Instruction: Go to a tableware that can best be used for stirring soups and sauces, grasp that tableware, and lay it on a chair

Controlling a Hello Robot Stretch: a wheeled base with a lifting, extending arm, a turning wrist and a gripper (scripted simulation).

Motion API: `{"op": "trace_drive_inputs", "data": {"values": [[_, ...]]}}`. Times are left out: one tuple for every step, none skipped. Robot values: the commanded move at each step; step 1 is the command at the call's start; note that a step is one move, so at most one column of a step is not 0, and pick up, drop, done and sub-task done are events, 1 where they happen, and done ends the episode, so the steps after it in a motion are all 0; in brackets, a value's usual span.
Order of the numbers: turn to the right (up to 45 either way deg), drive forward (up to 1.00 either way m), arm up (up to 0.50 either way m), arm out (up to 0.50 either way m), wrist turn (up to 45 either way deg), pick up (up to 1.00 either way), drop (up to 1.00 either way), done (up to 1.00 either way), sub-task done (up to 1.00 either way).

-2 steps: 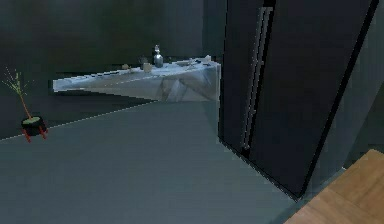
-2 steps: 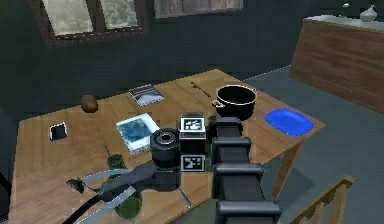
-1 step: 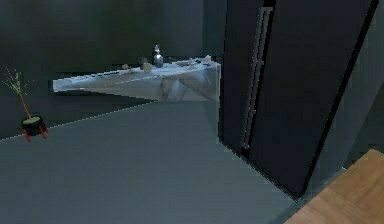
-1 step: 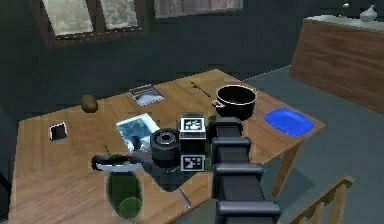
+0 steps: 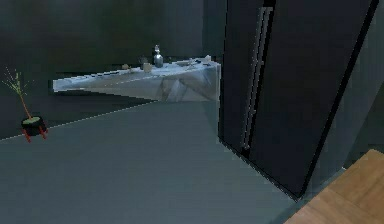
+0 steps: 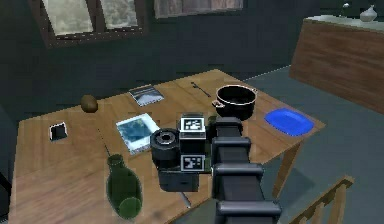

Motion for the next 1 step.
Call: {"op": "trace_drive_inputs", "data": {"values": [[0.0, 0.0, 0.0, 0.0, 6.0, 0.0, 0.0, 0.0, 0.0]]}}
